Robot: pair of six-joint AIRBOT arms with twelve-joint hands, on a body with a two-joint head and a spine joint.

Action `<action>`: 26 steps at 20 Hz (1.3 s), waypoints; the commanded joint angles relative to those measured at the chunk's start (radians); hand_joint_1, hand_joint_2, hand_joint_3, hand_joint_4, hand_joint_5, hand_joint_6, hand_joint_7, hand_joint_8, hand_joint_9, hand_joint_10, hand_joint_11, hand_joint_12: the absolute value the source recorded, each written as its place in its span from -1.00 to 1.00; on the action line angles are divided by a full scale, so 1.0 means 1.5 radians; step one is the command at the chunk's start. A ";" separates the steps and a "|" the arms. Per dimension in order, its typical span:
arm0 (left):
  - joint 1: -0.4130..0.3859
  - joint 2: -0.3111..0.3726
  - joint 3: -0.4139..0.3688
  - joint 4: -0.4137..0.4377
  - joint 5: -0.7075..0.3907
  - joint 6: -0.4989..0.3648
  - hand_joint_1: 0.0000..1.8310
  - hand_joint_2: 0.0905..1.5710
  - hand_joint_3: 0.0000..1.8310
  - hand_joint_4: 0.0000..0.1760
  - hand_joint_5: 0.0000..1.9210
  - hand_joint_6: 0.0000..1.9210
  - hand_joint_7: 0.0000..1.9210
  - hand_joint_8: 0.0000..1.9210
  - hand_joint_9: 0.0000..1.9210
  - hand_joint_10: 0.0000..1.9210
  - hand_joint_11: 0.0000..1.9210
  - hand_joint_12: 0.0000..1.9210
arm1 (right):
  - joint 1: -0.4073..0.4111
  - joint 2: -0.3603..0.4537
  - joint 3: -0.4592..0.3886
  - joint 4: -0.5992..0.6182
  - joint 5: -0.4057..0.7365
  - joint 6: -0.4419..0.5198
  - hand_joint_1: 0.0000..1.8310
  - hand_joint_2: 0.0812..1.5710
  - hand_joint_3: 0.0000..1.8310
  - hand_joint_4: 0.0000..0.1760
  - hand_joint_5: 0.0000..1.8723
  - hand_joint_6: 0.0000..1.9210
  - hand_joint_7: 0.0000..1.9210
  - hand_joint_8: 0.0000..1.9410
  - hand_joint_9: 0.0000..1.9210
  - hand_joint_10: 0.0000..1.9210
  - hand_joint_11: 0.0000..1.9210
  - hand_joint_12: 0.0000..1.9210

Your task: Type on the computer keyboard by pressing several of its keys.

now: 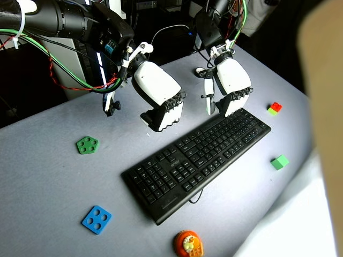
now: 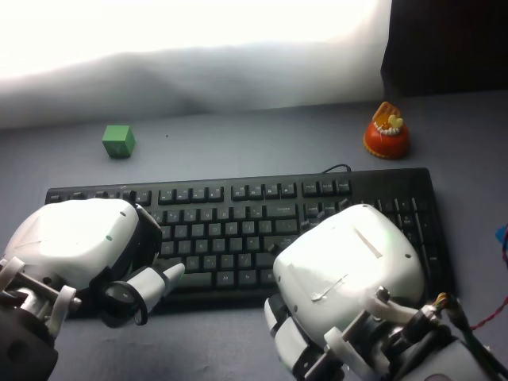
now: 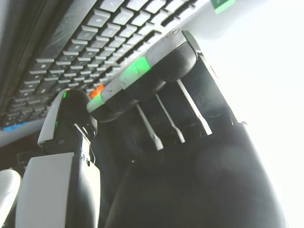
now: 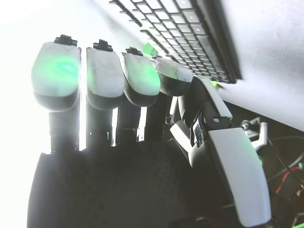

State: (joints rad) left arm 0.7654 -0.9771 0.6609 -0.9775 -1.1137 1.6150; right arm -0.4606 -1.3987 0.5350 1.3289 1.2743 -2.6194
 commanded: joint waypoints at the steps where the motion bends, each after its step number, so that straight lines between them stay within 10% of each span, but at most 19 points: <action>1: -0.002 0.008 0.004 0.040 -0.053 -0.003 -0.42 0.67 -0.81 -0.73 -1.00 -0.99 -0.89 -0.94 -0.91 -0.82 -1.00 -0.20 | 0.002 -0.003 0.000 -0.061 0.023 0.002 -0.07 0.42 -0.71 -1.00 -0.96 -0.75 -0.97 -0.92 -0.98 -0.93 -1.00 -0.43; 2: -0.001 0.009 0.003 0.041 -0.050 -0.003 -0.38 0.74 -0.99 -0.79 -1.00 -1.00 -0.84 -0.99 -0.85 -0.93 -1.00 -0.16 | 0.000 -0.009 0.004 -0.061 0.023 0.002 -0.08 0.59 -0.97 -1.00 -0.91 -0.91 -0.96 -1.00 -0.99 -0.98 -1.00 -0.69; 12: 0.057 0.008 0.016 0.109 -0.007 -0.029 -0.43 0.77 -1.00 -0.71 -0.92 -0.98 -0.83 -0.99 -0.81 -0.98 -1.00 -0.17 | 0.019 -0.066 0.086 -0.007 -0.021 0.060 -0.23 0.65 -0.99 -1.00 -0.99 -0.99 -1.00 -1.00 -1.00 -1.00 -1.00 -0.98; 15: 0.077 0.006 0.031 0.133 0.008 -0.029 -0.46 0.77 -1.00 -0.83 -0.95 -0.99 -0.85 -1.00 -0.82 -0.99 -1.00 -0.19 | 0.022 -0.098 0.135 -0.007 -0.030 0.085 -0.40 0.66 -1.00 -1.00 -0.93 -0.99 -0.99 -0.99 -0.95 -0.99 -1.00 -0.70; 21: 0.093 0.004 0.058 0.138 0.021 -0.030 -0.20 0.76 -0.99 -0.80 -0.98 -1.00 -0.88 -1.00 -0.82 -1.00 -1.00 -0.18 | 0.020 -0.187 0.242 -0.022 -0.021 0.127 0.06 0.66 -1.00 -1.00 -0.79 -0.97 -0.89 -0.99 -0.87 -0.97 -1.00 -0.26; 26: 0.085 0.008 0.063 0.143 0.034 -0.033 0.07 0.62 -1.00 -0.87 -0.86 -0.98 -0.82 -0.99 -0.76 -0.99 -1.00 -0.08 | -0.002 -0.237 0.290 -0.076 -0.021 0.148 0.18 0.67 -1.00 -1.00 -0.83 -0.99 -0.92 -1.00 -0.91 -0.99 -1.00 -0.56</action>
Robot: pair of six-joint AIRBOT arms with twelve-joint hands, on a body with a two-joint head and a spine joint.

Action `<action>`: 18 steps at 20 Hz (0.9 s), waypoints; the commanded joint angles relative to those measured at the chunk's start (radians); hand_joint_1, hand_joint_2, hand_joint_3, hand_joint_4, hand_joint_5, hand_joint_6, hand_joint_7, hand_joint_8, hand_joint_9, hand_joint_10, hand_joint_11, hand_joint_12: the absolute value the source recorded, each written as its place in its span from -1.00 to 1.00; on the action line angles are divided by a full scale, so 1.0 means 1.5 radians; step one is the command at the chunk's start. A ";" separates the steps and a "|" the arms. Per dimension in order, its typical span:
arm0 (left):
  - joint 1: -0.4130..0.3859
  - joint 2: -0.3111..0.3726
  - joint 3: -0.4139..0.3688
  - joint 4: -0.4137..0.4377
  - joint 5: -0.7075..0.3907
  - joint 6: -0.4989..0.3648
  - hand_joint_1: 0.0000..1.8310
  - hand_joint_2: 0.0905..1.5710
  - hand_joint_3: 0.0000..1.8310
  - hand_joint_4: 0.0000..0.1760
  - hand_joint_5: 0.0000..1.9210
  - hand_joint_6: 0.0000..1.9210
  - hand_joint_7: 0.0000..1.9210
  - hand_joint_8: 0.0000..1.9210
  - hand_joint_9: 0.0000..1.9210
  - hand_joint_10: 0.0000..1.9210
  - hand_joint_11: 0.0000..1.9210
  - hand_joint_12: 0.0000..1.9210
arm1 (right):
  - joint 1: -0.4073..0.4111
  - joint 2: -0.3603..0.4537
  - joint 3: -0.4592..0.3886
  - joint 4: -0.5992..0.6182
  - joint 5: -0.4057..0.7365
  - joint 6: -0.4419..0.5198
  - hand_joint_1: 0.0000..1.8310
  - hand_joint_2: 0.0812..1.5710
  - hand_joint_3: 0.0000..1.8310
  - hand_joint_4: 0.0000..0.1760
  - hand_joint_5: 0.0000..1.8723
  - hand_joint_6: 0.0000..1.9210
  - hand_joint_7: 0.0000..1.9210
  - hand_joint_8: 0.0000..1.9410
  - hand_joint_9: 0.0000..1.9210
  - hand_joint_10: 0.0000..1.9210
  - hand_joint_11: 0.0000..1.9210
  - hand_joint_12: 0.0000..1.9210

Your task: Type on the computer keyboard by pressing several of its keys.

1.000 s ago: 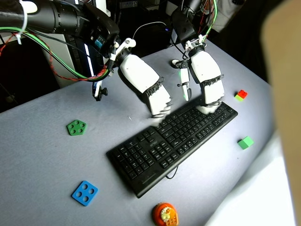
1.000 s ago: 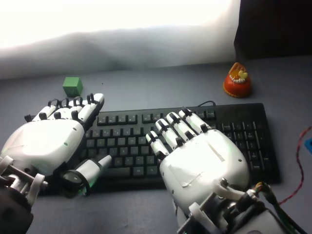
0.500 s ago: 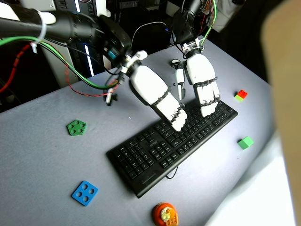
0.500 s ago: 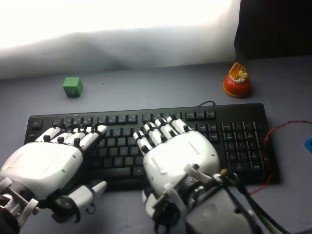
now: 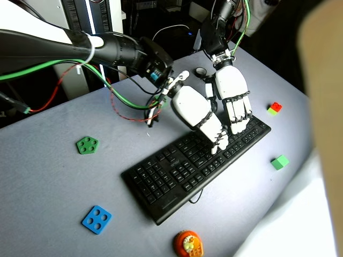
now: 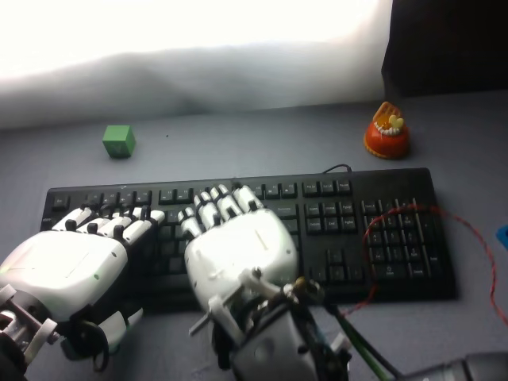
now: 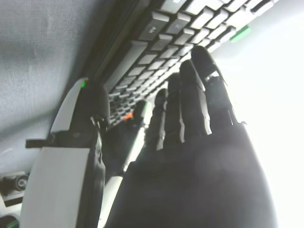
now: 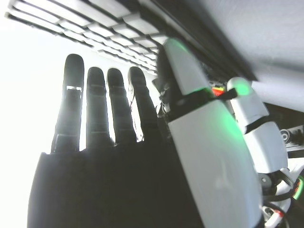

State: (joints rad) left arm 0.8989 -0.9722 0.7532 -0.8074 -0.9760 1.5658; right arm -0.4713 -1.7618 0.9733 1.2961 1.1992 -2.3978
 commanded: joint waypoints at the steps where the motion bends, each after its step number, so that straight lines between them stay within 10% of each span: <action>1: -0.006 0.007 0.000 0.033 -0.053 0.000 0.06 0.62 -1.00 -0.87 -0.84 -0.98 -0.81 -0.99 -0.76 -0.99 -1.00 -0.05 | -0.002 -0.002 0.003 -0.058 0.030 0.004 0.19 0.67 -1.00 -1.00 -0.83 -0.99 -0.91 -1.00 -0.91 -1.00 -1.00 -0.58; 8: 0.001 0.016 0.002 0.033 -0.046 0.002 0.00 0.65 -1.00 -1.00 -0.74 -0.97 -0.78 -0.99 -0.77 -0.99 -1.00 -0.04 | -0.006 -0.014 0.015 -0.058 0.026 0.017 0.01 0.74 -0.99 -1.00 -0.45 -0.87 -0.77 -0.99 -0.82 -0.98 -1.00 -0.28; 9: 0.001 0.016 0.002 0.033 -0.046 0.002 -0.08 0.69 -0.99 -1.00 -0.72 -0.97 -0.81 -1.00 -0.81 -1.00 -1.00 -0.09 | -0.006 -0.014 0.016 -0.058 0.026 0.017 0.03 0.70 -0.96 -1.00 -0.41 0.36 -0.69 -0.98 -0.78 -0.96 -1.00 -0.12; 10: 0.001 0.016 0.002 0.033 -0.046 0.002 -0.10 0.68 -1.00 -1.00 -0.68 -0.97 -0.80 -0.99 -0.80 -0.99 -1.00 -0.09 | -0.006 -0.014 0.017 -0.057 0.024 0.018 0.00 0.75 -0.98 -1.00 -0.46 0.68 -0.67 -0.99 -0.78 -0.97 -1.00 -0.15; 12: 0.002 0.016 0.002 0.033 -0.046 0.000 -0.08 0.67 -1.00 -1.00 -0.73 -1.00 -0.65 -0.98 -0.69 -0.98 -1.00 -0.05 | -0.006 -0.014 0.018 -0.056 0.022 0.019 -0.02 0.73 -1.00 -1.00 -0.69 -0.34 -0.55 -0.98 -0.73 -0.95 -1.00 -0.34; 17: 0.001 0.016 0.003 0.033 -0.052 -0.008 -0.19 0.72 -1.00 -1.00 -0.67 -0.97 -0.59 -1.00 -0.61 -0.99 -1.00 -0.02 | -0.002 -0.015 0.024 -0.056 0.022 0.029 -0.08 0.74 -0.99 -1.00 -0.51 -0.80 -0.66 -1.00 -0.75 -0.98 -1.00 -0.14; 18: 0.001 0.016 0.003 0.033 -0.052 -0.008 -0.24 0.74 -0.99 -1.00 -0.54 -0.93 -0.64 -1.00 -0.67 -1.00 -1.00 -0.03 | -0.002 -0.015 0.026 -0.056 0.022 0.029 -0.02 0.72 -1.00 -1.00 -0.42 0.36 -0.65 -0.99 -0.80 -0.99 -1.00 -0.10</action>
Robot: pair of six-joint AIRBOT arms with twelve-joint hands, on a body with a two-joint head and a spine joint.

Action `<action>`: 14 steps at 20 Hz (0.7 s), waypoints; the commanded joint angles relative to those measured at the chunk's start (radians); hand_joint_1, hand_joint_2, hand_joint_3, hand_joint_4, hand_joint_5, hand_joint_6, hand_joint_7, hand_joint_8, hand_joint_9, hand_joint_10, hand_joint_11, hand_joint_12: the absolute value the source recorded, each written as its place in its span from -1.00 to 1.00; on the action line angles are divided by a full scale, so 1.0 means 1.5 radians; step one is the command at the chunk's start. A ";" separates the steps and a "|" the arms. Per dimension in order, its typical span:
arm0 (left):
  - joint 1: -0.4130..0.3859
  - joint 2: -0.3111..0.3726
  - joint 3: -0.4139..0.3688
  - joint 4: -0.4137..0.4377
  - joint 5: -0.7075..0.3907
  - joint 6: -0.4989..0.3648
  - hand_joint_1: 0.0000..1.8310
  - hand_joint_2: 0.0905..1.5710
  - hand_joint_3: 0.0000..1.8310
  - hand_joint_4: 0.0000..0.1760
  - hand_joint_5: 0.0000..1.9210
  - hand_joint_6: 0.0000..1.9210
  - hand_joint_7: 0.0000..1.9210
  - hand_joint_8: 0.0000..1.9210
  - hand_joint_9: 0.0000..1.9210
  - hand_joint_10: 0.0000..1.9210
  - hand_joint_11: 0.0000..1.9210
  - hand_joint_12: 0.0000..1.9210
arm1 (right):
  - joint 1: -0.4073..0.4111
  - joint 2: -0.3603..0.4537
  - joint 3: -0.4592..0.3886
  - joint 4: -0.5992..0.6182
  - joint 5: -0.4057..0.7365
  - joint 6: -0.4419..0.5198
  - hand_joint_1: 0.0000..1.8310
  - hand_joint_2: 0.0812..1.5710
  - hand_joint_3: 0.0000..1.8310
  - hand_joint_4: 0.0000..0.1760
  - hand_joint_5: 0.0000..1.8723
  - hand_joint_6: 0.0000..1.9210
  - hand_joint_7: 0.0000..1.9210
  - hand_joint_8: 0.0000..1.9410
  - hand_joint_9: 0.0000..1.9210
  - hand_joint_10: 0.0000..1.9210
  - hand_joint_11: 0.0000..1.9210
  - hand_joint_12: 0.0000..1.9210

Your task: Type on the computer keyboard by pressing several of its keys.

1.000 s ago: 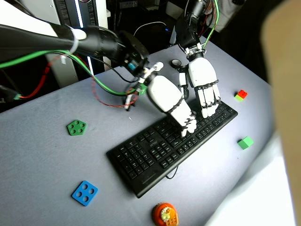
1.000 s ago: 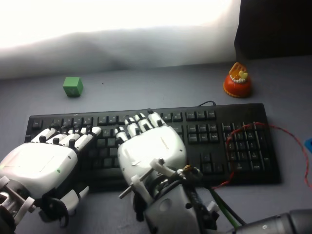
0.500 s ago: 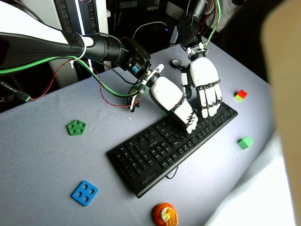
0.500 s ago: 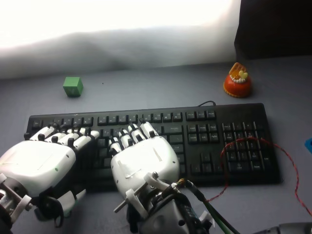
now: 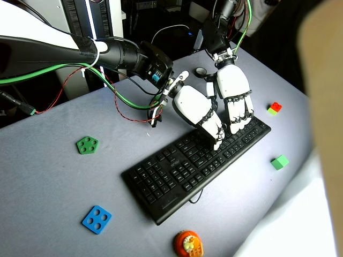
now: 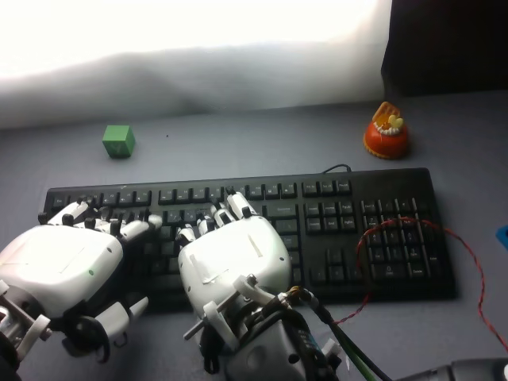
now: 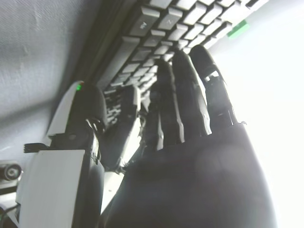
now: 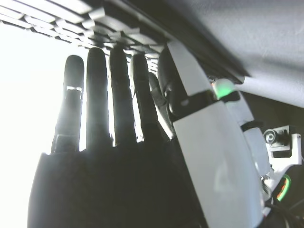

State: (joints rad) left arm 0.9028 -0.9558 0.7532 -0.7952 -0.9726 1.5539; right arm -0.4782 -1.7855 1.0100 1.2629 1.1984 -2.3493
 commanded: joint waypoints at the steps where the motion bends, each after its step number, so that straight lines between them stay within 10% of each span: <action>1: -0.001 0.005 0.004 0.025 -0.054 0.000 -0.22 0.74 -1.00 -1.00 -0.46 -0.93 -0.65 -1.00 -0.68 -1.00 -1.00 -0.01 | 0.003 0.001 0.003 -0.034 0.021 -0.002 -0.01 0.73 -1.00 -1.00 -0.43 0.63 -0.65 -1.00 -0.82 -1.00 -1.00 -0.12; 3: -0.001 0.005 0.004 0.025 -0.054 0.000 -0.14 0.69 -1.00 -1.00 -0.63 -1.00 -0.56 -0.98 -0.58 -0.97 -1.00 0.10 | 0.003 0.001 0.006 -0.034 0.021 -0.001 0.02 0.68 -1.00 -1.00 -0.58 -0.43 -0.56 -0.99 -0.62 -0.90 -1.00 0.03; 5: -0.001 0.005 0.004 0.025 -0.054 0.000 -0.13 0.69 -1.00 -0.89 -0.76 -1.00 -0.49 -0.97 -0.49 -0.94 -1.00 0.22 | 0.004 0.001 0.007 -0.034 0.022 -0.001 0.04 0.67 -1.00 -1.00 -0.63 -0.75 -0.55 -1.00 -0.51 -0.81 -1.00 0.26; 8: -0.001 0.005 0.004 0.025 -0.054 0.000 -0.13 0.71 -0.99 -1.00 -0.64 -0.94 -0.52 -0.99 -0.45 -0.94 -1.00 0.37 | 0.003 0.002 0.008 -0.035 0.023 -0.001 -0.02 0.70 -1.00 -1.00 -0.44 -0.80 -0.52 -1.00 -0.73 -0.25 -1.00 0.54; 9: -0.001 0.005 0.005 0.025 -0.054 0.000 -0.15 0.72 -0.99 -1.00 -0.48 -0.88 -0.51 -0.99 -0.49 -0.95 -1.00 0.32 | 0.003 0.003 0.008 -0.035 0.025 -0.001 0.03 0.68 -0.99 -1.00 -0.38 0.32 -0.49 -0.99 -0.81 -0.22 -1.00 0.58; 12: -0.003 0.004 0.007 0.024 -0.054 0.000 -0.14 0.70 -1.00 -1.00 -0.46 -0.97 -0.49 -0.99 -0.52 -0.98 -1.00 0.21 | 0.002 0.004 0.008 -0.036 0.026 -0.004 0.00 0.74 -1.00 -1.00 -0.43 0.71 -0.52 -0.99 -0.85 -0.35 -1.00 0.41; 13: -0.003 0.004 0.007 0.024 -0.054 0.000 -0.14 0.70 -1.00 -1.00 -0.46 -0.97 -0.49 -0.99 -0.52 -0.98 -1.00 0.21 | 0.001 0.004 0.008 -0.036 0.026 -0.004 0.00 0.74 -1.00 -1.00 -0.43 0.71 -0.52 -0.99 -0.85 -0.35 -1.00 0.41; 14: -0.004 0.004 0.007 0.024 -0.055 0.000 -0.15 0.75 -0.99 -1.00 -0.71 -1.00 -0.45 -0.99 -0.39 -0.93 -0.95 0.32 | 0.001 0.004 0.007 -0.036 0.026 -0.004 -0.02 0.71 -1.00 -1.00 -0.62 -0.42 -0.50 -0.99 -0.67 -0.42 -1.00 0.40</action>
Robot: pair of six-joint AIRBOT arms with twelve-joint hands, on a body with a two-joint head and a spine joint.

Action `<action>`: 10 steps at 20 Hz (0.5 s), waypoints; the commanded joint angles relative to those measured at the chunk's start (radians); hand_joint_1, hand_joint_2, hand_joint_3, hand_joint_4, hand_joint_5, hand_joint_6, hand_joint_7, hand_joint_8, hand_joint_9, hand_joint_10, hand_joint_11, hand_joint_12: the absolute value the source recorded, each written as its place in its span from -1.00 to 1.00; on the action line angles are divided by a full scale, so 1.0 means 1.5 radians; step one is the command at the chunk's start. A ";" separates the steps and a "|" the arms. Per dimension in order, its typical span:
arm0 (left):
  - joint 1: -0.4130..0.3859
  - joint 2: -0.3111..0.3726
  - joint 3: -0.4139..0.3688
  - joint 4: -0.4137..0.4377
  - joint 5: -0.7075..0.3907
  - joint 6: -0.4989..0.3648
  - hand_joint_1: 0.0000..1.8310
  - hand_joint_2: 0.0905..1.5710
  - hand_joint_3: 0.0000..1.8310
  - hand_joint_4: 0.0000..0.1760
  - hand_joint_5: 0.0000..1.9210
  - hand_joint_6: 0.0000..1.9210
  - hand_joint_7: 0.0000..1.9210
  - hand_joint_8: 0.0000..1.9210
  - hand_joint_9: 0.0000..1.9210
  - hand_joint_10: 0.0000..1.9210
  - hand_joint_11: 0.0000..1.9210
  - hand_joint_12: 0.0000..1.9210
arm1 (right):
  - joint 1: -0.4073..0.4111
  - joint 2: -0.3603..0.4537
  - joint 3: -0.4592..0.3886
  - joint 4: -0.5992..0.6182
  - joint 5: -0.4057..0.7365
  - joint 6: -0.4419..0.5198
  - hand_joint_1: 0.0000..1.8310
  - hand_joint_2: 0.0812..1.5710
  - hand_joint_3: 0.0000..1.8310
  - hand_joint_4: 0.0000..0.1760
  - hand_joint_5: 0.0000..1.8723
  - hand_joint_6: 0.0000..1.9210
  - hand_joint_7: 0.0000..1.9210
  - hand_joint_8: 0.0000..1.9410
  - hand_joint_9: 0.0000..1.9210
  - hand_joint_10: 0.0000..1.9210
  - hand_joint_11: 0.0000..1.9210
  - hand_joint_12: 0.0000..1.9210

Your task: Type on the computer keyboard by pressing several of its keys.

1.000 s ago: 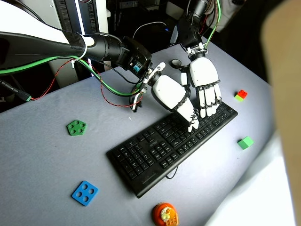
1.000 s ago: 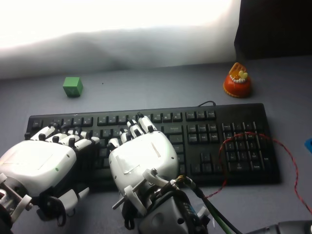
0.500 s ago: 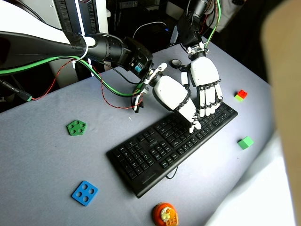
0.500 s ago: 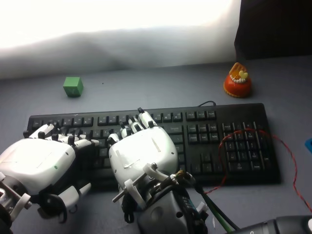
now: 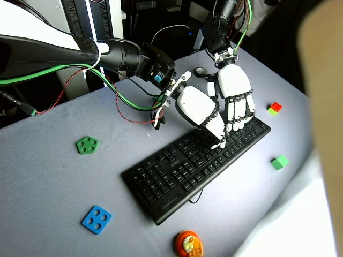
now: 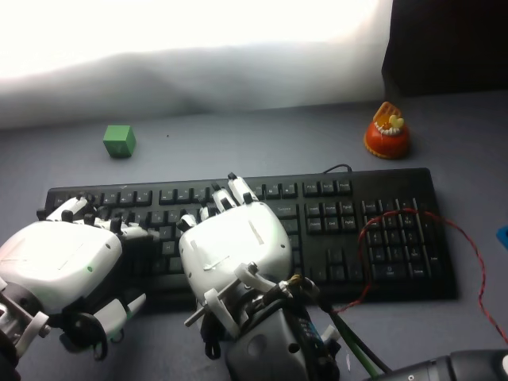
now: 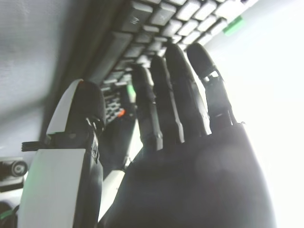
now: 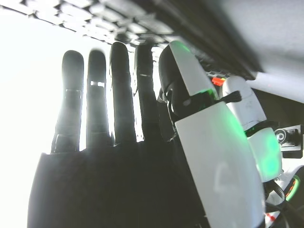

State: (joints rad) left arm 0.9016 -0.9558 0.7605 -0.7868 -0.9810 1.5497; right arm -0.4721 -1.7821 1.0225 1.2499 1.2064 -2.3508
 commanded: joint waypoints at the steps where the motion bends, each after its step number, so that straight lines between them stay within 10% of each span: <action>1: -0.003 0.004 0.002 0.019 -0.050 0.003 -0.11 0.72 -1.00 -1.00 -0.76 -1.00 -0.45 -0.99 -0.37 -0.93 -0.93 0.33 | -0.003 0.002 -0.001 -0.028 0.023 -0.004 -0.05 0.72 -1.00 -1.00 -0.68 -0.62 -0.53 -1.00 -0.64 -0.45 -1.00 0.42; 10: -0.003 0.004 0.003 0.019 -0.052 -0.002 -0.22 0.77 -0.99 -1.00 -0.67 -0.99 -0.53 -1.00 -0.47 -0.99 -1.00 0.34 | -0.001 0.030 -0.024 -0.072 0.040 -0.003 -0.13 0.75 -1.00 -1.00 -0.64 -0.79 -0.63 -0.99 -0.82 -0.50 -1.00 0.45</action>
State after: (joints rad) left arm 0.9016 -0.9558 0.7605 -0.7914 -0.9806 1.5471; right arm -0.4797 -1.7378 0.9878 1.2400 1.2102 -2.3539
